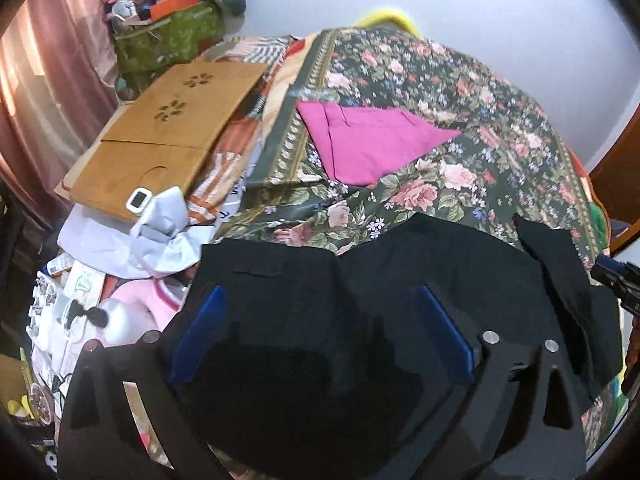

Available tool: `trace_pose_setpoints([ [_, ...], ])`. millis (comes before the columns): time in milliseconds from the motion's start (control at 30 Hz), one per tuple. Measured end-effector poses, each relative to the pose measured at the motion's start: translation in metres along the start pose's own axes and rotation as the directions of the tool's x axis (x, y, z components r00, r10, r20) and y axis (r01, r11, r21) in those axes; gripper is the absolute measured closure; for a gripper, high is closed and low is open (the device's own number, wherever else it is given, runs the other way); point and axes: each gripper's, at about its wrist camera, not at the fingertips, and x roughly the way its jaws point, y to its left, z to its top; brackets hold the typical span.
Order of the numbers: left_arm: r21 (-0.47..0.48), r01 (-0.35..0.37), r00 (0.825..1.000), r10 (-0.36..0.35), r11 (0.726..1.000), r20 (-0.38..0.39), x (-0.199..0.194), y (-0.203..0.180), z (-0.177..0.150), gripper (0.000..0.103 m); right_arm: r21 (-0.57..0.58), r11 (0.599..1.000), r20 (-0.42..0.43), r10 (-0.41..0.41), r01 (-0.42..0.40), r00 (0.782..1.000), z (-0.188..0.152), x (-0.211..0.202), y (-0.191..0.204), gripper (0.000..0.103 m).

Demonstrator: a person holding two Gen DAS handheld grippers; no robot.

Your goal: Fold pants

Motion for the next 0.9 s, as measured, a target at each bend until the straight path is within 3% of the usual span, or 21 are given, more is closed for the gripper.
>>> trace_pose_setpoints([
  [300, 0.072, -0.015, 0.997, 0.021, 0.997, -0.079, 0.051, -0.023, 0.011, 0.006, -0.03, 1.0, -0.107, -0.003, -0.001, 0.994, 0.043, 0.076, -0.013, 0.061],
  [467, 0.102, -0.029, 0.996, 0.038, 0.994, -0.085, 0.064, -0.03, 0.015, 0.006, -0.015, 1.0, -0.167, 0.007, -0.009, 0.986, 0.056, 0.11, -0.022, 0.061],
  [600, 0.136, -0.042, 0.995, 0.055, 0.99, -0.089, 0.069, -0.038, 0.014, 0.006, -0.027, 0.999, -0.155, 0.017, -0.021, 0.988, 0.057, 0.121, -0.019, 0.058],
  [700, 0.161, -0.04, 0.995, 0.054, 0.986, -0.085, 0.069, -0.045, 0.013, 0.006, -0.064, 0.998, -0.156, -0.009, -0.001, 0.988, 0.057, 0.123, -0.016, 0.071],
  [767, 0.179, -0.038, 0.995, 0.053, 0.983, -0.083, 0.066, -0.052, 0.012, 0.006, -0.069, 0.998, -0.153, -0.013, 0.002, 0.988, 0.054, 0.122, -0.017, 0.086],
  [900, 0.231, -0.045, 0.995, 0.064, 0.972, -0.075, 0.059, -0.069, 0.008, 0.006, -0.039, 0.999, -0.13, -0.012, 0.007, 0.991, 0.05, 0.115, -0.025, 0.094],
])
